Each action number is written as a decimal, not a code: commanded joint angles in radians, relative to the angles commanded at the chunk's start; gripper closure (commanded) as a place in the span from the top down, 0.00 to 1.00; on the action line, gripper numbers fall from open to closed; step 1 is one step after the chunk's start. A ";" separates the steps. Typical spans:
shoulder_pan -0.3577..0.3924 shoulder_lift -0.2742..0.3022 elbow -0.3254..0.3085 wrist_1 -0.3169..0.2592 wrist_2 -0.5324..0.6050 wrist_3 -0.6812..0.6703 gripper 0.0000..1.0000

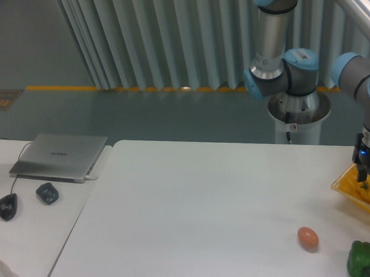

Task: Place the red pepper on the table
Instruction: 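Lower the gripper into the yellow basket toward the peppers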

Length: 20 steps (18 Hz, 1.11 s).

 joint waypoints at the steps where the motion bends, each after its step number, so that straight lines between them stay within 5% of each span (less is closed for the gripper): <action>1: -0.002 0.000 -0.002 0.002 0.000 -0.012 1.00; 12: -0.025 -0.011 -0.020 0.029 -0.002 -0.429 1.00; 17: -0.015 -0.018 -0.046 0.195 -0.135 -0.701 1.00; 20: -0.014 -0.024 -0.046 0.199 -0.135 -0.820 1.00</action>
